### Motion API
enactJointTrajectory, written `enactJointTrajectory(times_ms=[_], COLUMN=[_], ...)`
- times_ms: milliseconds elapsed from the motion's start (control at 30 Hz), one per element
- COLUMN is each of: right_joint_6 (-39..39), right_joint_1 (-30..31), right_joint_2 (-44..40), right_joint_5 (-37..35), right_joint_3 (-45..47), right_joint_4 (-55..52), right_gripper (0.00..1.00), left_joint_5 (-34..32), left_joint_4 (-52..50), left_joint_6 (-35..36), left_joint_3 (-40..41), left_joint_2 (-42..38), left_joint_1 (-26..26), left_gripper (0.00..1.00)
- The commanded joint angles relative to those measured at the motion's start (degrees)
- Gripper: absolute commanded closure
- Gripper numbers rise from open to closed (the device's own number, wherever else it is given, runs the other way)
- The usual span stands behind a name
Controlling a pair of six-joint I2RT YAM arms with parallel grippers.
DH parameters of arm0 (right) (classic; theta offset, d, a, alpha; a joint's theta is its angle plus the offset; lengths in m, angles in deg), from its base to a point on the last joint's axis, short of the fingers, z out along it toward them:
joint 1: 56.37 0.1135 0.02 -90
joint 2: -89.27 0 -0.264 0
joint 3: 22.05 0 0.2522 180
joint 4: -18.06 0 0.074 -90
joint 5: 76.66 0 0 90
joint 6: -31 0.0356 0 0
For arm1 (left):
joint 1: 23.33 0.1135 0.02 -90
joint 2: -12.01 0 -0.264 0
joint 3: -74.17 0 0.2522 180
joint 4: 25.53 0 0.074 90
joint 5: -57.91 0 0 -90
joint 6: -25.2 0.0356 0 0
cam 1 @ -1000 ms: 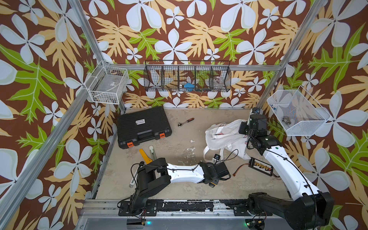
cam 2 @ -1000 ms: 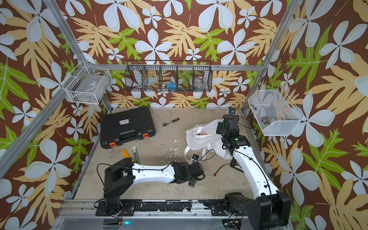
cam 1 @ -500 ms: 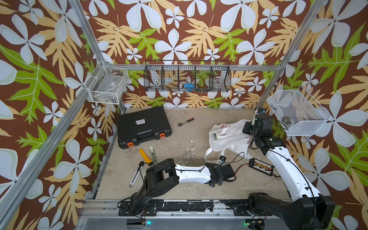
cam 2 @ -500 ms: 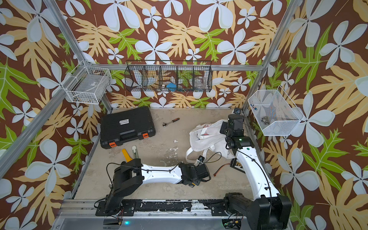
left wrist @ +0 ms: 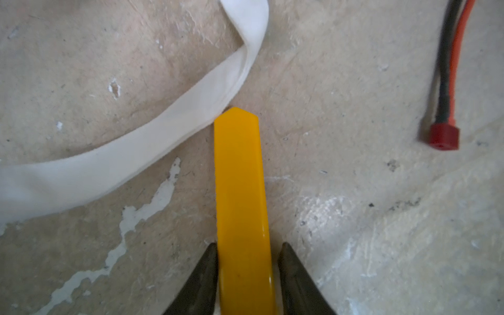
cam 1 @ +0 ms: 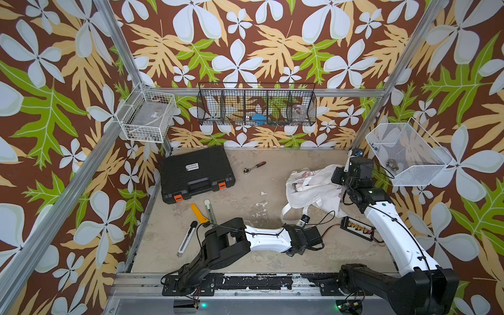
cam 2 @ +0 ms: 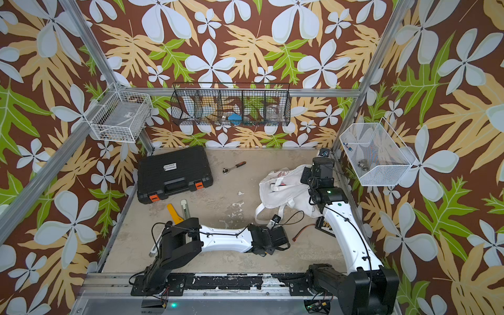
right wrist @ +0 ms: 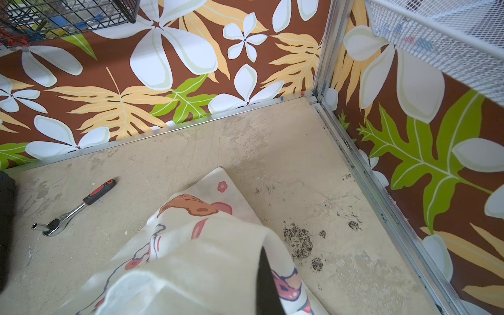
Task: Place the art knife into the pouch
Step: Pick up the utility knife at the center of the board, then place the utility knife in the pouch.
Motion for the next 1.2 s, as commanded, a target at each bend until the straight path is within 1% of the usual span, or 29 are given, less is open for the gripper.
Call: enactJointTrajectory(times_ms=[0, 33, 233, 433, 567, 667, 800, 900, 1067, 1167], right_joint_6=[0.52, 0.52, 0.55, 0.58, 0.65, 0.61, 0.72, 0.79, 1.01, 1.02], right_joint_1=[-0.01, 0.0, 0.05, -0.01, -0.01, 0.01, 0.01, -0.01, 0.02, -0.01], right_joint_2=[0.06, 0.15, 0.41, 0.89, 1.16, 0.86, 0.24, 0.06, -0.03, 0.19], right_joint_5=[0.16, 0.21, 0.32, 0.19, 0.41, 0.55, 0.74, 1.02, 2.1, 2.22], right_joint_3=[0.04, 0.04, 0.09, 0.0, 0.08, 0.13, 0.17, 0.18, 0.39, 0.44], right_joint_4=[1.52, 1.59, 1.65, 1.78, 1.78, 1.7, 1.78, 1.86, 2.08, 2.31], right_gripper=[1.0, 1.0, 1.0, 1.0, 1.0, 1.0, 1.0, 1.0, 1.0, 1.0], left_joint_5=[0.3, 0.3, -0.36, -2.14, -4.7, -6.18, -4.5, -2.72, 2.9, 5.45], left_joint_4=[-2.28, -2.46, -3.64, -6.86, -10.28, -11.74, -11.29, -8.71, -1.95, -0.37], left_joint_6=[0.62, 0.67, 1.19, 1.93, 3.48, 5.11, 7.11, 8.51, 11.15, 12.62], left_joint_3=[0.26, 0.21, -0.17, -1.15, -4.0, -6.83, -8.73, -8.18, -6.86, -8.49], left_joint_2=[-0.51, -0.64, -2.95, -9.89, -13.86, -15.05, -15.32, -16.09, -17.34, -16.08], left_joint_1=[-0.01, -0.01, 0.0, -0.01, 0.03, 0.77, 3.76, 6.18, 9.96, 11.16], left_gripper=[0.73, 0.74, 0.73, 0.73, 0.71, 0.7, 0.7, 0.7, 0.71, 0.71])
